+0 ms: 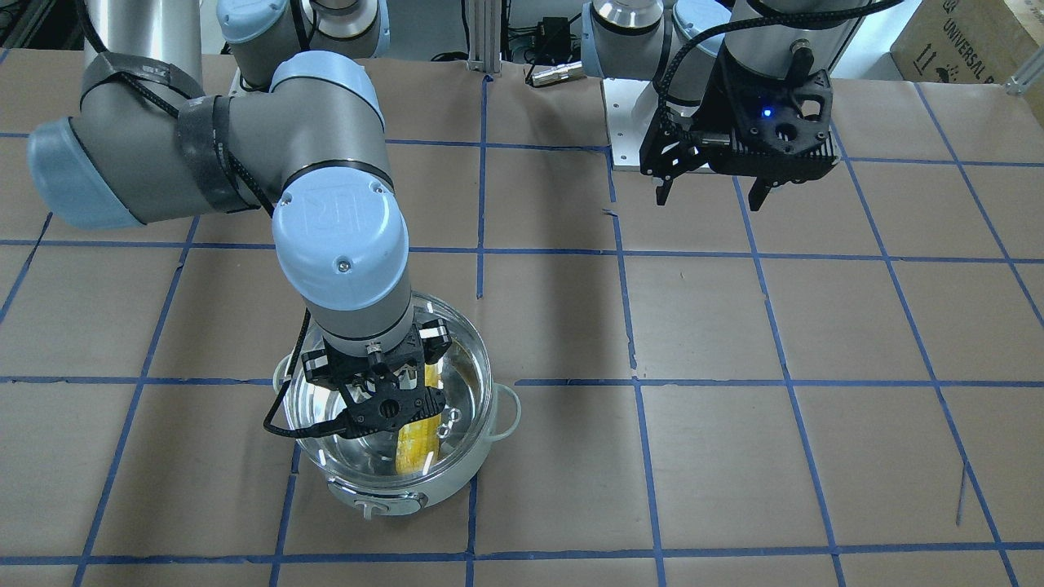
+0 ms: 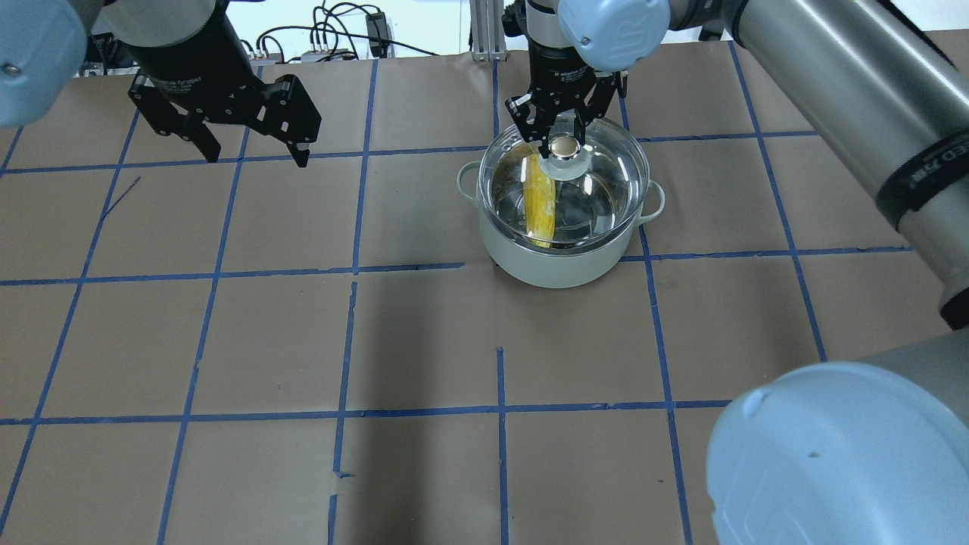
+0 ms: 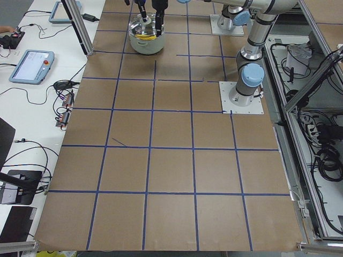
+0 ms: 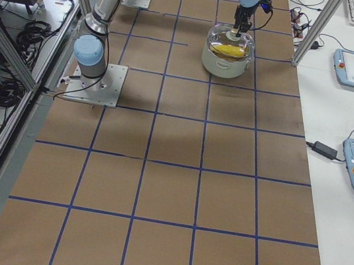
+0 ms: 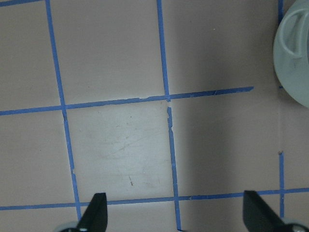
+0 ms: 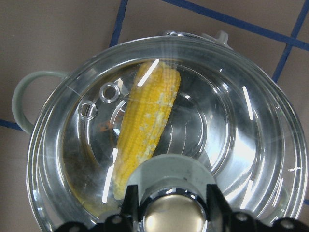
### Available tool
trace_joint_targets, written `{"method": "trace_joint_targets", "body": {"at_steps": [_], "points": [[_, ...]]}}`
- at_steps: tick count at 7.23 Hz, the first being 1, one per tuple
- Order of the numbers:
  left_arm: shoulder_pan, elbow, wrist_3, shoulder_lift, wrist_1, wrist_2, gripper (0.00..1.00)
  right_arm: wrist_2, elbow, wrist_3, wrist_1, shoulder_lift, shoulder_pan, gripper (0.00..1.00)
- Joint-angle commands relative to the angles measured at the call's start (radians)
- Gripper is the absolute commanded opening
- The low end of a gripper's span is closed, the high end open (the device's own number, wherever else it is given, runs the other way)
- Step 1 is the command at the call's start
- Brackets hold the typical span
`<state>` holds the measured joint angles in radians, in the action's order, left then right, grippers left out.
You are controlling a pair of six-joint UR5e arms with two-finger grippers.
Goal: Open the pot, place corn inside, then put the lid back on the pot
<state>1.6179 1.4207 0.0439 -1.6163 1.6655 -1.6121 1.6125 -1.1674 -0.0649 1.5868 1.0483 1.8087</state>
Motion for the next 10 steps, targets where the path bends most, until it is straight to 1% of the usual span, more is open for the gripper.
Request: {"method": "trace_joint_targets", "body": {"at_steps": [1, 2, 4, 5, 9, 10], "points": [[-0.063, 0.004, 0.08, 0.006, 0.023, 0.008, 0.99, 0.0, -0.017, 0.0, 0.002, -0.001, 0.001, 0.26], [-0.099, 0.035, 0.14, 0.018, 0.013, 0.011, 0.99, 0.0, -0.017, 0.0, 0.004, -0.002, 0.001, 0.26], [-0.095, 0.079, 0.145, 0.03, 0.005, 0.008, 0.99, 0.001, -0.017, 0.0, 0.025, -0.004, 0.001, 0.26], [-0.095, 0.084, 0.146, 0.018, -0.013, 0.008, 0.99, 0.0, -0.015, 0.0, 0.025, -0.002, 0.001, 0.26], [-0.093, 0.083, 0.148, 0.004, -0.013, 0.018, 1.0, 0.0, -0.017, 0.004, 0.038, -0.005, 0.003, 0.27], [-0.09, 0.084, 0.143, 0.001, -0.013, 0.02, 1.0, 0.001, -0.017, 0.007, 0.038, -0.008, 0.003, 0.31]]}}
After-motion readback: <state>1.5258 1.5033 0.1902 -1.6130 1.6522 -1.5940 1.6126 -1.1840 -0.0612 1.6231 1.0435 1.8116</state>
